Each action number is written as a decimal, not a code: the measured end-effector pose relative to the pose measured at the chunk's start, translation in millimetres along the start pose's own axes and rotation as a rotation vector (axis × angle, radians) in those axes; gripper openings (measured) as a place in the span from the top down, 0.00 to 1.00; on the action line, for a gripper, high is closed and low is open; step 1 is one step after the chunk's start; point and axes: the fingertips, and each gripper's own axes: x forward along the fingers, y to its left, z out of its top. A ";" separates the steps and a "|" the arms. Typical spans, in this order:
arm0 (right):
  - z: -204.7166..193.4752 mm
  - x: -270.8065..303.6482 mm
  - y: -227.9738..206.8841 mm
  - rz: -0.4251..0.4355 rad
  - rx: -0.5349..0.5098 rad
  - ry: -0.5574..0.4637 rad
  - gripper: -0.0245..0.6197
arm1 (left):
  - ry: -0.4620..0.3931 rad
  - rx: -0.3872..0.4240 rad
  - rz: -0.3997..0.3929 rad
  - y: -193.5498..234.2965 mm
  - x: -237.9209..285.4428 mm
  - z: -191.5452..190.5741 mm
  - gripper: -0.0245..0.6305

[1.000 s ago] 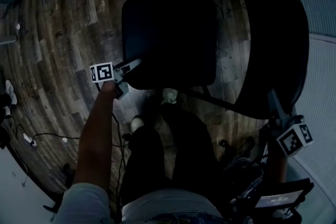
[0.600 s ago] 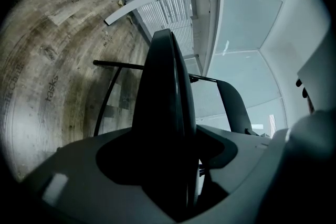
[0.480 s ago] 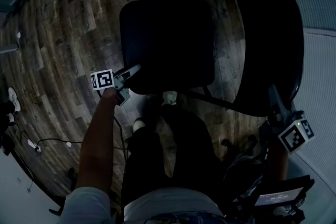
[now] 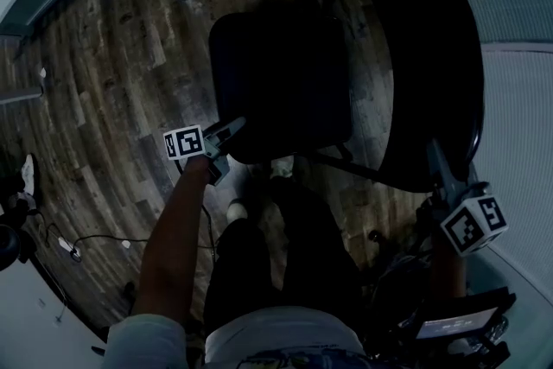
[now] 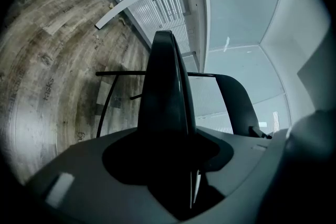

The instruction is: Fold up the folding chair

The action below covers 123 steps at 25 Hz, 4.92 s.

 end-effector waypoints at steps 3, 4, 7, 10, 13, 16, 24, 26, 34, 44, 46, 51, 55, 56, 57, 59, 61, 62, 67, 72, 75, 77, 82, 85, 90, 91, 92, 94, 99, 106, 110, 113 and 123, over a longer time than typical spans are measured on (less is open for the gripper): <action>4.0 -5.8 3.5 -0.004 -0.007 0.002 0.85 | 0.013 0.007 0.017 -17.3 1.6 -4.7 0.61; 4.9 -7.6 3.8 -0.005 -0.009 0.002 0.85 | 0.015 0.012 0.028 -22.6 2.6 -6.1 0.61; 5.5 -11.4 2.0 -0.002 -0.018 0.003 0.85 | 0.014 0.023 0.062 -37.2 8.7 -11.7 0.61; 9.1 -14.6 5.8 0.007 -0.029 0.001 0.85 | 0.015 0.027 0.085 -53.3 12.0 -17.3 0.62; 16.4 -18.8 12.4 0.014 -0.045 -0.005 0.85 | 0.019 0.031 0.099 -73.6 14.9 -18.7 0.63; 16.9 -22.4 15.6 0.011 -0.063 -0.010 0.85 | 0.027 0.039 0.103 -90.6 20.6 -23.5 0.64; 25.6 -32.7 19.6 -0.002 -0.078 -0.021 0.85 | 0.056 0.069 0.101 -139.4 38.4 -32.0 0.67; 28.3 -35.6 21.0 -0.004 -0.081 -0.022 0.85 | 0.067 0.071 0.104 -151.6 43.7 -34.8 0.67; 35.0 -40.5 33.4 -0.020 -0.110 -0.022 0.85 | 0.141 0.105 0.093 -192.6 63.2 -43.9 0.69; 42.3 -44.8 45.4 -0.036 -0.141 -0.028 0.85 | 0.210 0.152 0.077 -235.4 90.9 -55.1 0.71; 43.7 -47.0 46.5 -0.038 -0.131 -0.032 0.85 | 0.220 0.162 0.074 -243.6 96.0 -57.7 0.72; 45.0 -50.0 43.9 -0.035 -0.124 -0.034 0.85 | 0.246 0.176 0.074 -258.0 109.2 -63.6 0.72; 50.4 -53.6 36.8 -0.032 -0.117 -0.033 0.85 | 0.269 0.195 0.072 -274.5 124.7 -68.2 0.72; 52.5 -55.5 32.5 -0.029 -0.115 -0.032 0.85 | 0.272 0.198 0.071 -280.8 131.3 -70.0 0.72; 54.3 -56.9 29.4 -0.026 -0.114 -0.033 0.85 | 0.277 0.203 0.069 -286.5 137.3 -71.9 0.73; 56.0 -57.8 28.8 -0.023 -0.115 -0.040 0.85 | 0.292 0.217 0.066 -293.9 145.4 -75.1 0.73; 55.3 -57.0 31.9 -0.025 -0.120 -0.042 0.84 | 0.306 0.233 0.068 -297.1 150.6 -77.2 0.73; 54.2 -56.7 33.1 -0.025 -0.120 -0.041 0.84 | 0.312 0.238 0.072 -297.9 152.7 -78.2 0.73; 55.1 -56.9 33.8 -0.028 -0.107 -0.050 0.84 | 0.336 0.248 0.087 -302.7 160.9 -81.5 0.72; 57.2 -57.0 38.9 -0.025 -0.091 -0.041 0.84 | 0.369 0.282 0.083 -310.4 172.7 -86.2 0.72; 57.4 -57.3 37.9 -0.028 -0.095 -0.044 0.84 | 0.387 0.299 0.083 -314.6 179.5 -87.9 0.71; 57.3 -57.2 39.7 -0.026 -0.111 -0.049 0.84 | 0.401 0.299 0.094 -317.3 184.1 -89.8 0.71; 56.9 -57.6 39.8 -0.021 -0.103 -0.062 0.83 | 0.447 0.312 0.107 -323.4 195.1 -95.5 0.71; 55.0 -57.5 37.1 -0.023 -0.092 -0.055 0.83 | 0.451 0.319 0.106 -323.5 196.0 -94.7 0.71; 53.6 -57.5 35.6 -0.023 -0.094 -0.059 0.83 | 0.439 0.304 0.119 -322.4 197.5 -93.9 0.71; 53.3 -56.9 36.0 -0.020 -0.096 -0.057 0.83 | 0.432 0.294 0.124 -321.6 197.7 -93.2 0.71; 53.2 -56.1 36.6 -0.014 -0.097 -0.056 0.83 | 0.425 0.283 0.129 -320.8 197.8 -92.5 0.71; 54.3 -54.2 37.4 0.000 -0.095 -0.052 0.83 | 0.409 0.261 0.130 -320.2 198.5 -90.8 0.72; 68.8 -47.8 41.9 0.029 -0.133 -0.034 0.83 | 0.357 0.219 0.122 -325.7 197.4 -78.7 0.72; 76.4 -45.1 52.4 0.084 -0.149 -0.008 0.84 | 0.280 0.184 0.150 -326.5 182.7 -69.2 0.72; 91.9 -39.4 74.3 0.126 -0.182 0.011 0.84 | 0.240 0.167 0.150 -330.2 162.4 -52.4 0.72; 104.5 -30.2 96.4 0.165 -0.224 0.022 0.84 | 0.196 0.144 0.151 -330.4 145.8 -33.0 0.72; 139.8 16.2 198.2 0.313 -0.355 0.052 0.84 | 0.007 0.048 0.174 -309.3 62.8 49.8 0.72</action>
